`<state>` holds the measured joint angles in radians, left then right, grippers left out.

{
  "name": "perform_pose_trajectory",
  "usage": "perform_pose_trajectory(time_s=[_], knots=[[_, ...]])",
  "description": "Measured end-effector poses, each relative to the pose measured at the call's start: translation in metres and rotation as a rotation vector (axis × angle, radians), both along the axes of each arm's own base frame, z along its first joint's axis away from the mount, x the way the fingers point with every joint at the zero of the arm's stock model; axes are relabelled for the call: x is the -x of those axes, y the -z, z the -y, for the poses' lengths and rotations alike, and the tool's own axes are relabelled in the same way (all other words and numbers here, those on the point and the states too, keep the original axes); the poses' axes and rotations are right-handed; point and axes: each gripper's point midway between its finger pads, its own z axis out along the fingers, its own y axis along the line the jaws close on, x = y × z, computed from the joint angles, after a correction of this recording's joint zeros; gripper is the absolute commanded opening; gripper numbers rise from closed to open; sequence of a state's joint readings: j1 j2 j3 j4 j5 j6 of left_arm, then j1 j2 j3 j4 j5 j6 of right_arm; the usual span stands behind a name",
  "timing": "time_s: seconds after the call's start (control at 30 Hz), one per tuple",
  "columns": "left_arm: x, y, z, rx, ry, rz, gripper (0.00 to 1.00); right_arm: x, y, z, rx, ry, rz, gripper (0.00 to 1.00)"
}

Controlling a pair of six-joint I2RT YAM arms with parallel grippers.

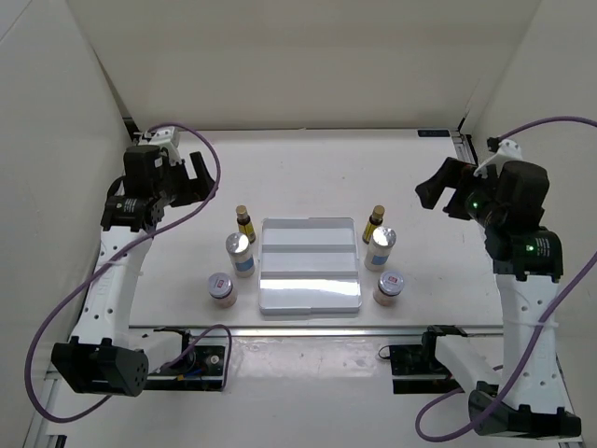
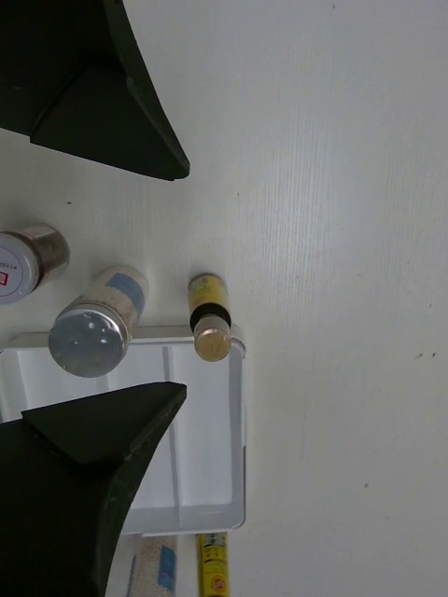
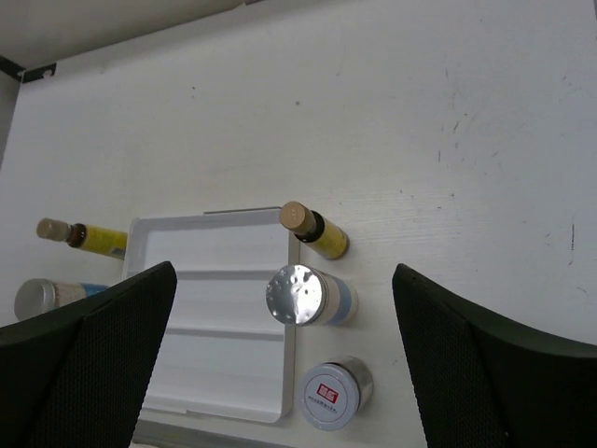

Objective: Organize the condiment bottles

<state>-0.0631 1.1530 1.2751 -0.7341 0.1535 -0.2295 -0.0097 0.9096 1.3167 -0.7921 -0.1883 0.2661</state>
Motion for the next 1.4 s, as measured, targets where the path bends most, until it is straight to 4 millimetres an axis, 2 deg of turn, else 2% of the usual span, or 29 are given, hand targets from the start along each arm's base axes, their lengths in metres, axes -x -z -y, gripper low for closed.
perform_pose_trajectory(time_s=[0.07, 0.13, 0.23, 0.33, 0.43, 0.57, 0.67, 0.77, 0.83, 0.9, 1.1, 1.2, 1.3, 1.4], knots=[[0.002, 0.001, -0.008, -0.005, -0.061, -0.001, 1.00, 0.002, -0.015, 0.002, -0.028, 0.038, 0.038, 1.00], [0.006, 0.003, -0.020, -0.002, -0.154, -0.008, 1.00, 0.008, -0.020, 0.004, -0.071, 0.086, 0.057, 1.00], [0.017, 0.001, -0.034, -0.001, -0.260, -0.009, 1.00, 0.017, -0.013, -0.001, -0.104, 0.072, 0.060, 1.00], [0.022, -0.005, -0.039, 0.008, -0.301, 0.007, 1.00, 0.015, -0.004, -0.011, -0.133, 0.023, 0.039, 1.00], [0.020, -0.003, -0.039, 0.012, -0.305, 0.000, 1.00, -0.001, 0.011, -0.020, -0.148, -0.021, -0.040, 1.00], [0.015, 0.010, -0.036, 0.009, -0.292, -0.046, 1.00, -0.037, 0.034, -0.038, -0.092, -0.070, -0.208, 1.00], [0.014, 0.016, -0.033, 0.010, -0.278, -0.069, 1.00, -0.063, 0.050, -0.062, -0.001, -0.111, -0.275, 0.98], [0.014, 0.016, -0.033, 0.006, -0.275, -0.071, 1.00, -0.067, 0.074, -0.083, 0.096, -0.145, -0.338, 0.87], [0.015, 0.016, -0.034, 0.004, -0.274, -0.071, 1.00, -0.068, 0.090, -0.089, 0.142, -0.152, -0.381, 0.85], [0.015, 0.016, -0.034, 0.003, -0.274, -0.070, 1.00, -0.073, 0.107, -0.087, 0.186, -0.134, -0.424, 0.75], [0.015, 0.015, -0.034, -0.003, -0.269, -0.066, 1.00, -0.086, 0.150, -0.083, 0.288, -0.079, -0.522, 0.68], [0.015, 0.015, -0.034, -0.005, -0.268, -0.065, 1.00, -0.085, 0.159, -0.083, 0.311, -0.073, -0.541, 0.63], [0.015, 0.015, -0.034, -0.005, -0.267, -0.065, 1.00, -0.086, 0.162, -0.083, 0.320, -0.066, -0.543, 0.63], [0.015, 0.015, -0.034, -0.006, -0.267, -0.065, 1.00, -0.087, 0.163, -0.081, 0.326, -0.056, -0.544, 0.57]])
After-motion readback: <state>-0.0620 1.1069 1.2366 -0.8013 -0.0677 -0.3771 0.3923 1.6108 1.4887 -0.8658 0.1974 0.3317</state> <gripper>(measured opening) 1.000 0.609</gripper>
